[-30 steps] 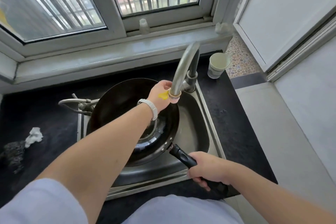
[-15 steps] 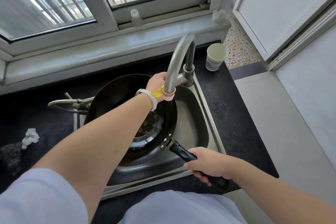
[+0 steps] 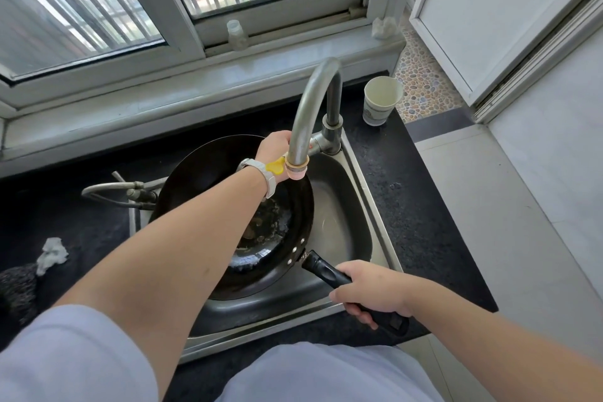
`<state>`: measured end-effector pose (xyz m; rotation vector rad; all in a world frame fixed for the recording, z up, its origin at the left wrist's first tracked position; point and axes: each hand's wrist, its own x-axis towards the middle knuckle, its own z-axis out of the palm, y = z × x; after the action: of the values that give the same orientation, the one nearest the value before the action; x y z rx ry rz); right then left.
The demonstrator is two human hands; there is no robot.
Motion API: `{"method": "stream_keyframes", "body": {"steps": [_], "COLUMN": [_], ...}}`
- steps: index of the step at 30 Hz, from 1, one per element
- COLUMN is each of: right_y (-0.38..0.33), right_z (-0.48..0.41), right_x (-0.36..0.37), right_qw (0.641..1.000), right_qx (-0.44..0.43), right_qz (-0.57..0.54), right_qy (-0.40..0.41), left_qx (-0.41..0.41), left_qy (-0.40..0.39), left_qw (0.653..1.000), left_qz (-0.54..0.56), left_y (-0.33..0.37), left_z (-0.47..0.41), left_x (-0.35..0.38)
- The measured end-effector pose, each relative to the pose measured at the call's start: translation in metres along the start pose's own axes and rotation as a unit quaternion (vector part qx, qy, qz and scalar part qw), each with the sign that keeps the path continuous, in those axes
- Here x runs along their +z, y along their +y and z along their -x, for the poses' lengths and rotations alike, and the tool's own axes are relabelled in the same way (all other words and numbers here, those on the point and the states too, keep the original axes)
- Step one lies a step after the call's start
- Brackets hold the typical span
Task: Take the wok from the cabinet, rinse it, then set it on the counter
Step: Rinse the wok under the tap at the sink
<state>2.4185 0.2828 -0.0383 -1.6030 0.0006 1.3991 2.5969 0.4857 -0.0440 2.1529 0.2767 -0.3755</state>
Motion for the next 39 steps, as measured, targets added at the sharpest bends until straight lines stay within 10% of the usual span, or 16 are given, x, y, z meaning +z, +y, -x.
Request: {"method": "stream_keyframes", "body": {"steps": [39], "right_y": [-0.004], "right_z": [0.003], "right_x": [-0.002], "right_qw": [1.000], "right_qx": [0.016], "right_qz": [0.004], "right_qy": [-0.007], "left_qx": [0.022], "left_qy": [-0.031], "left_qw": [0.998], "left_qz": [0.049], "left_y": [0.000], "left_z": [0.025], "left_x": [-0.013]}}
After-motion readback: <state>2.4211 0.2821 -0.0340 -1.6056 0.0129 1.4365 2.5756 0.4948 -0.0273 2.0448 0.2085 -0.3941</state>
